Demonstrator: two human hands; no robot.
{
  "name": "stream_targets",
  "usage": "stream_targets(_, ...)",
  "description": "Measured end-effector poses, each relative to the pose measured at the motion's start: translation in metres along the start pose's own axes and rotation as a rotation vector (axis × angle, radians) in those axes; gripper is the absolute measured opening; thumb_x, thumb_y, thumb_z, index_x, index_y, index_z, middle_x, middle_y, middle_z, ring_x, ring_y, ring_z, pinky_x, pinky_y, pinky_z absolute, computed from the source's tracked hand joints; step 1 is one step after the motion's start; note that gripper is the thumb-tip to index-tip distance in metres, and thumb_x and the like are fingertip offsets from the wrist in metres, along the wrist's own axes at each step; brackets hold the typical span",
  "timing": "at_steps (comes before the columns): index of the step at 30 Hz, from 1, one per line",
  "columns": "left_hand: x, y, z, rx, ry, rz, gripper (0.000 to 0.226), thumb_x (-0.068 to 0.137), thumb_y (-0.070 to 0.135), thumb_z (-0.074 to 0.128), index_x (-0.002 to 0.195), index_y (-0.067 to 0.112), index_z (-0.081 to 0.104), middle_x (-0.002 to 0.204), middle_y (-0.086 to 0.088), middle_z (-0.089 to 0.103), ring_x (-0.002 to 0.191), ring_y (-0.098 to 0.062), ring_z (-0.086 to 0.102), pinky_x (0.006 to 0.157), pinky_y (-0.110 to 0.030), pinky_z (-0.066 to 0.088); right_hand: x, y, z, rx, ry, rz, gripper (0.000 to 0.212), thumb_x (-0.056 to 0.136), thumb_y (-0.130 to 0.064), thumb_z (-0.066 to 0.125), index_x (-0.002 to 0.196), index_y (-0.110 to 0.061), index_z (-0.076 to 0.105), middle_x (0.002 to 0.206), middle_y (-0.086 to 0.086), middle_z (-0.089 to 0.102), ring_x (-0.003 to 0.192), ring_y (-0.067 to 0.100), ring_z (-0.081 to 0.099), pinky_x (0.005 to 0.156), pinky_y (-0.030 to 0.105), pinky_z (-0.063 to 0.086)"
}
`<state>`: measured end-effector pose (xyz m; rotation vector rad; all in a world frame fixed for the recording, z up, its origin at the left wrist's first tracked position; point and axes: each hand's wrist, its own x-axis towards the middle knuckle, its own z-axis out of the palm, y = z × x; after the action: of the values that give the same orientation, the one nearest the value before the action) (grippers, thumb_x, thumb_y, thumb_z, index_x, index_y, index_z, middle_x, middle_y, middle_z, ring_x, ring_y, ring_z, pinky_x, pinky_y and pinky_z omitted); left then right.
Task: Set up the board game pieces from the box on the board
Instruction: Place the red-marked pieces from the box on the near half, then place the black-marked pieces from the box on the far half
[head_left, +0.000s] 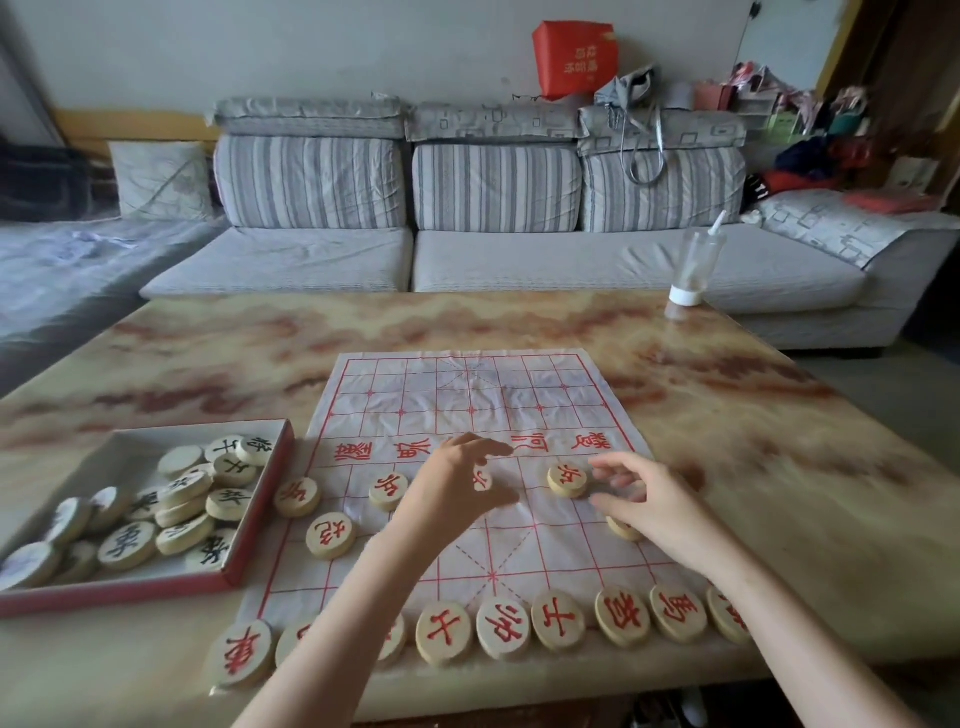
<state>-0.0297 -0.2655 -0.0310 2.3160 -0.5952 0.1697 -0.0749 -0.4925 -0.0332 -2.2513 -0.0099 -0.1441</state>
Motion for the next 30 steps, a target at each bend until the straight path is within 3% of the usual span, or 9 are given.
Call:
stream_targets(3, -0.013, -0.017, -0.023, 0.013, 0.035, -0.042, 0.05, 0.072, 0.033, 0.075, 0.118, 0.023, 0.059, 0.113, 0.007, 0.058, 0.1, -0.007, 0.055, 0.085, -0.017, 0.04, 0.004, -0.019, 0.012, -0.034, -0.022, -0.034, 0.034, 0.079, -0.025, 0.071, 0.109, -0.034, 0.058, 0.102, -0.018, 0.061, 0.093, -0.001, 0.055, 0.07, 0.008, 0.04)
stream_targets(8, -0.036, -0.052, -0.065, 0.051, 0.095, -0.108, 0.045, 0.072, 0.032, 0.075, 0.115, 0.025, 0.061, 0.111, 0.009, 0.061, 0.095, -0.007, 0.057, 0.082, -0.019, 0.043, 0.014, -0.052, 0.044, -0.065, -0.119, -0.077, 0.038, 0.082, -0.027, 0.067, 0.118, -0.032, 0.055, 0.109, -0.018, 0.057, 0.098, -0.003, 0.051, 0.08, 0.016, 0.038)
stream_targets(11, -0.053, -0.076, -0.093, 0.071, 0.161, -0.18, 0.042, 0.072, 0.026, 0.076, 0.112, 0.022, 0.064, 0.107, 0.007, 0.062, 0.089, -0.008, 0.058, 0.081, -0.018, 0.043, 0.02, -0.077, 0.07, -0.074, -0.169, -0.122, 0.037, 0.082, -0.029, 0.067, 0.117, -0.032, 0.054, 0.107, -0.019, 0.056, 0.097, -0.005, 0.049, 0.076, 0.012, 0.036)
stream_targets(15, -0.081, -0.113, -0.131, 0.128, 0.242, -0.314, 0.031, 0.076, 0.02, 0.071, 0.107, 0.021, 0.067, 0.104, 0.001, 0.066, 0.084, -0.012, 0.059, 0.077, -0.025, 0.046, 0.03, -0.104, 0.111, -0.06, -0.237, -0.162, 0.036, 0.083, -0.025, 0.067, 0.116, -0.029, 0.056, 0.108, -0.015, 0.058, 0.099, 0.002, 0.053, 0.076, 0.011, 0.038)
stream_targets(22, -0.116, -0.165, -0.175, 0.223, 0.362, -0.46, 0.031, 0.079, 0.031, 0.07, 0.108, 0.018, 0.067, 0.111, -0.003, 0.064, 0.101, -0.022, 0.06, 0.08, -0.027, 0.041, 0.048, -0.156, 0.184, -0.053, -0.363, -0.255, 0.035, 0.084, -0.024, 0.065, 0.118, -0.023, 0.058, 0.109, -0.01, 0.06, 0.097, 0.004, 0.051, 0.076, 0.008, 0.036)
stream_targets(26, -0.117, -0.181, -0.179, 0.223, 0.343, -0.481, 0.034, 0.081, 0.032, 0.067, 0.112, 0.018, 0.065, 0.117, -0.007, 0.063, 0.108, -0.026, 0.056, 0.092, -0.034, 0.042, 0.057, -0.18, 0.219, -0.033, -0.397, -0.27, 0.033, 0.083, -0.027, 0.065, 0.115, -0.026, 0.06, 0.111, -0.007, 0.062, 0.112, 0.011, 0.05, 0.093, 0.023, 0.039)
stream_targets(30, -0.11, -0.19, -0.174, 0.19, 0.334, -0.5, 0.036, 0.083, 0.035, 0.064, 0.114, 0.017, 0.064, 0.117, -0.006, 0.063, 0.11, -0.025, 0.054, 0.094, -0.033, 0.04, 0.064, -0.195, 0.239, -0.127, -0.443, -0.245, 0.037, 0.084, -0.036, 0.062, 0.121, -0.031, 0.057, 0.116, 0.0, 0.044, 0.121, 0.019, 0.041, 0.098, 0.029, 0.032)
